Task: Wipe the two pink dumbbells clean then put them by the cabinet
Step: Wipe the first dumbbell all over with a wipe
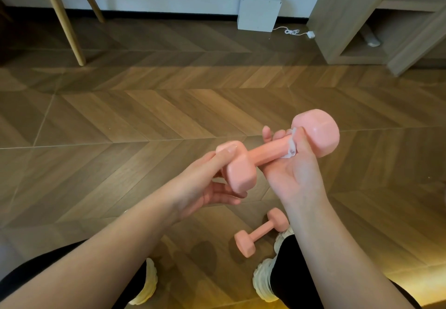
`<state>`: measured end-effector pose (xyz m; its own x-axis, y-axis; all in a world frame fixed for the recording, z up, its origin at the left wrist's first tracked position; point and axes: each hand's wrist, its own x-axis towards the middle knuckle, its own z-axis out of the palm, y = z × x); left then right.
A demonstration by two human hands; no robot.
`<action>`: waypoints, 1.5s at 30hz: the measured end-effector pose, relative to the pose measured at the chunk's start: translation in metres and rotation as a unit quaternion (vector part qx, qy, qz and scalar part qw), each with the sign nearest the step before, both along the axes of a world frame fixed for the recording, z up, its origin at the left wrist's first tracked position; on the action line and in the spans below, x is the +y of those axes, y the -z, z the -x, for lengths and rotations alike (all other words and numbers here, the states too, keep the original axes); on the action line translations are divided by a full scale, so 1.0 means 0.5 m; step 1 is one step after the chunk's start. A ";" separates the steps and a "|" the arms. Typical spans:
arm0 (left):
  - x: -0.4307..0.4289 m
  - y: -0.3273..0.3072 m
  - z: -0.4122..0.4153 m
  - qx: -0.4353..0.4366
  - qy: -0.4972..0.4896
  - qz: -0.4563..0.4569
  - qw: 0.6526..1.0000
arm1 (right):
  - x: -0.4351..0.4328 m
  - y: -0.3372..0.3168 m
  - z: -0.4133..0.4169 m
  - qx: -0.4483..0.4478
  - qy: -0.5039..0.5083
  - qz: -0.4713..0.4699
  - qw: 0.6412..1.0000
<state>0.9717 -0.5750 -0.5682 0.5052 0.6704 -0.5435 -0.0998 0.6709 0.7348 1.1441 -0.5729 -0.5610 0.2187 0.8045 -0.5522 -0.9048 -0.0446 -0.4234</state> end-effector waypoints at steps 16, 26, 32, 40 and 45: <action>0.005 -0.006 0.014 0.048 -0.025 -0.174 0.983 | -0.036 -0.008 0.066 -0.129 -0.209 -0.013 0.969; 0.009 -0.024 0.011 -0.035 0.009 -0.085 0.996 | -0.020 -0.046 0.001 -0.153 -0.116 -0.085 0.978; 0.011 -0.023 0.024 -0.082 0.091 0.026 0.992 | -0.019 -0.044 -0.007 -0.111 -0.081 -0.085 0.987; 0.011 -0.016 0.010 -0.022 0.043 -0.031 0.998 | -0.026 -0.035 -0.002 -0.171 -0.121 -0.130 0.969; 0.009 -0.013 0.018 -0.057 0.049 0.023 0.997 | -0.035 -0.038 0.028 -0.267 -0.233 -0.178 0.918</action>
<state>0.9626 -0.5703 -0.5619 0.6271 0.5914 -0.5069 -0.1145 0.7137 0.6911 1.1302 -0.5902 -0.5419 -0.0318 0.9881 -0.1505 -0.4824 -0.1471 -0.8635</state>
